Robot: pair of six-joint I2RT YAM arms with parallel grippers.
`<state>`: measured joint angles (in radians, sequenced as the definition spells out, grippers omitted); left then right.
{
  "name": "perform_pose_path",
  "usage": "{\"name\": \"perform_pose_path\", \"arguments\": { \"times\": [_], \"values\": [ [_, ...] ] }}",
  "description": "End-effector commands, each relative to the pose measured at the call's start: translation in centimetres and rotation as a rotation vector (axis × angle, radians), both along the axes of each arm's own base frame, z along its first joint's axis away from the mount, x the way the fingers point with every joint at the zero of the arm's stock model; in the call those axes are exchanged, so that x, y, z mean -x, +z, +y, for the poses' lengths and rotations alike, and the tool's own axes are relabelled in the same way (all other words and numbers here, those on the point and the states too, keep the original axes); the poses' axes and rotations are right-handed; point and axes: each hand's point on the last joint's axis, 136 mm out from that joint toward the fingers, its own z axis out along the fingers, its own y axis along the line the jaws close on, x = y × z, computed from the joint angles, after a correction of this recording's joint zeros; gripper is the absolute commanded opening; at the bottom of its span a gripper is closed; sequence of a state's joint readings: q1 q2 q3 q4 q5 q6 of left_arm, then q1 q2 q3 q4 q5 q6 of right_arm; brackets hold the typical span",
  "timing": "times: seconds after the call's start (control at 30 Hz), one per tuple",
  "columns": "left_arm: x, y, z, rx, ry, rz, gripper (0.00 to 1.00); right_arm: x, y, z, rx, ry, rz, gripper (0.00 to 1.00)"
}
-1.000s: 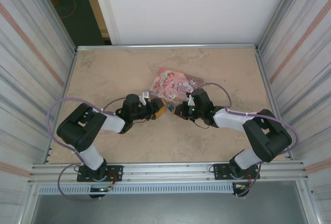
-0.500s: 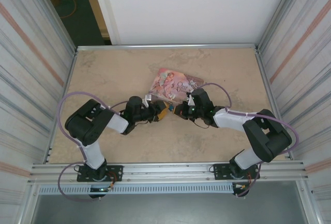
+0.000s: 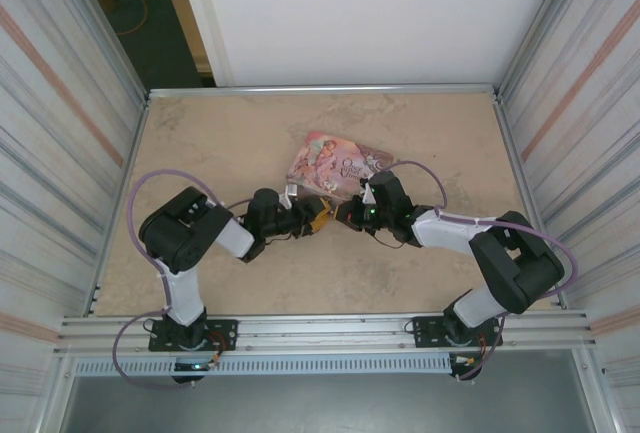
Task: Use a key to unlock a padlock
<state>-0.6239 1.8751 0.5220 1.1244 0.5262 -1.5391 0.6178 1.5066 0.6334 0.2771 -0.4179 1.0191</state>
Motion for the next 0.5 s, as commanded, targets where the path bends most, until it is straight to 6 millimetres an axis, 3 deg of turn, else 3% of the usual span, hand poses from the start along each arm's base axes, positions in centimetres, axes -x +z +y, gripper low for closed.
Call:
{"name": "perform_pose_path", "arguments": {
  "times": [0.0, 0.23, 0.47],
  "values": [
    [-0.76, 1.38, -0.71, 0.04, 0.009, -0.038, 0.37, -0.65, 2.33, 1.59, -0.073, 0.018, -0.043, 0.0],
    [-0.94, 1.39, -0.78, 0.04, 0.021, -0.038, 0.32, -0.53, 2.42, 1.8, -0.085, 0.019, -0.037, 0.0],
    [-1.02, 1.57, -0.61, 0.031, 0.031, -0.051, 0.21, -0.35, 2.77, 2.12, -0.115, 0.024, -0.032, 0.0]
  ]
}}
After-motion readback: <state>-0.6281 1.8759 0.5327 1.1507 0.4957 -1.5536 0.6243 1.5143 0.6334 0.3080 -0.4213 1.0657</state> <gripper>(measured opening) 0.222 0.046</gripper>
